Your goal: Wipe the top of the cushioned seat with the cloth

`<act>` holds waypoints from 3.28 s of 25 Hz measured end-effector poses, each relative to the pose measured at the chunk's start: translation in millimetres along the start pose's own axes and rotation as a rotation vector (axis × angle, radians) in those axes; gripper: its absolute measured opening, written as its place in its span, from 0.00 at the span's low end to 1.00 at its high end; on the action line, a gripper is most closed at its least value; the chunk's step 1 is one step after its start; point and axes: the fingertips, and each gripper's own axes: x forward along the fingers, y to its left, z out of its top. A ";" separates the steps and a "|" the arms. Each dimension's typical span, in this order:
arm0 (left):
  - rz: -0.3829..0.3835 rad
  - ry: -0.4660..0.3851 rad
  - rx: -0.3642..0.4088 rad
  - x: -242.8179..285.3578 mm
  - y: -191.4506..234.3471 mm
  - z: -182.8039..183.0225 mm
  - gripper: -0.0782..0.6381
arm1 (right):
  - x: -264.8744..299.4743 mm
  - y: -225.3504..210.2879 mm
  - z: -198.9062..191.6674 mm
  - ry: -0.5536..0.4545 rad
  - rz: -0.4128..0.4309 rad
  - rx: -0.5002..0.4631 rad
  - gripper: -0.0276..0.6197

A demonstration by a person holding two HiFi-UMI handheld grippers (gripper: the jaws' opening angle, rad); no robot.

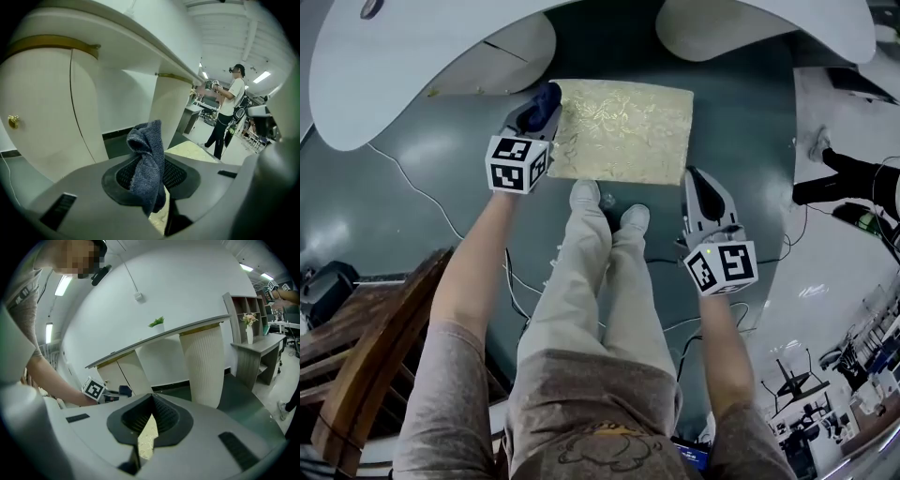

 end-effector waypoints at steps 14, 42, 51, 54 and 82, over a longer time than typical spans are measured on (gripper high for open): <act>0.057 0.149 -0.135 48.2 51.7 -42.8 0.25 | 8.1 -18.0 0.7 0.027 -0.025 0.012 0.05; -0.089 0.156 -0.173 98.5 3.0 -21.0 0.25 | 10.6 -20.3 -6.4 0.034 -0.062 0.061 0.05; -0.191 0.183 -0.072 122.3 -48.7 -7.8 0.25 | 4.8 -26.1 -7.1 0.024 -0.083 0.087 0.05; -0.221 0.195 -0.039 133.3 -69.1 -5.6 0.25 | 1.9 -32.2 -9.3 0.023 -0.090 0.097 0.05; -0.503 0.201 0.091 177.3 -245.1 6.2 0.25 | -50.0 -58.9 -16.7 0.005 -0.176 0.121 0.05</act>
